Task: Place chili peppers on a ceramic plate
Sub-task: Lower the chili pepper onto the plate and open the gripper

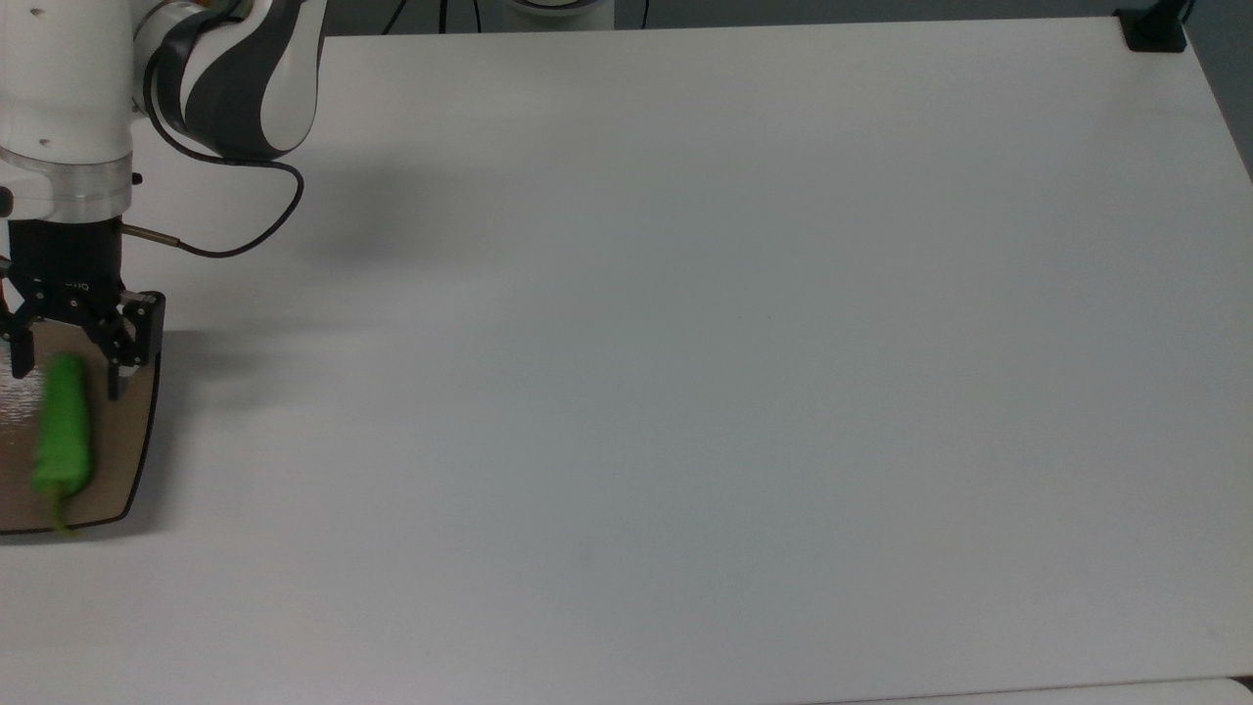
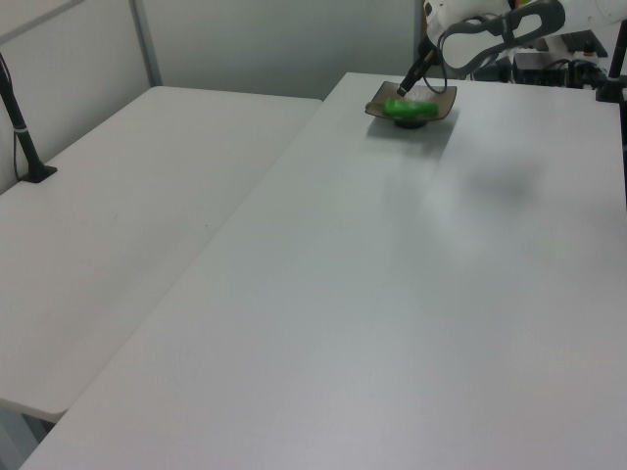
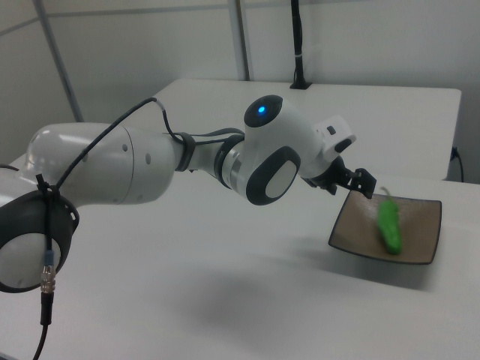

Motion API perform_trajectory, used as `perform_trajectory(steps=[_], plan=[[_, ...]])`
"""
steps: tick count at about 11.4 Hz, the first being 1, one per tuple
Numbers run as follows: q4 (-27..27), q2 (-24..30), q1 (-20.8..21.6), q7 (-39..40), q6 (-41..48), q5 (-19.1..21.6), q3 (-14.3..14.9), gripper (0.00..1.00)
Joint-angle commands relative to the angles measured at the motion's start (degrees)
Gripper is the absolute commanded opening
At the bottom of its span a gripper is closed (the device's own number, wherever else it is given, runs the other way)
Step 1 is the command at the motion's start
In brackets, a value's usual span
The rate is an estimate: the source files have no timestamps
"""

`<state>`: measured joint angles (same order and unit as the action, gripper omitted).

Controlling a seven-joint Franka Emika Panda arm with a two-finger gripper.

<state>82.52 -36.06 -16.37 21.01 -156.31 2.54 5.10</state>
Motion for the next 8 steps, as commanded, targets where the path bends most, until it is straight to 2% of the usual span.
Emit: perform_trajectory(steps=[1,3,4,7,8], plan=[[-1.04,-0.59,0.10,-0.97,-0.66,1.06,-0.35,1.00],[-0.87,0.02,0.28,-1.41,-0.14,1.41,-0.44,1.00],[0.35,2.12,0.89,-2.02,1.52,2.37,-1.05,1.00],[0.10,7.13,1.78,-3.43,24.93,3.61,-1.58,1.00],[0.62,9.24,1.78,-3.52,28.40,3.79,-2.54,1.00]])
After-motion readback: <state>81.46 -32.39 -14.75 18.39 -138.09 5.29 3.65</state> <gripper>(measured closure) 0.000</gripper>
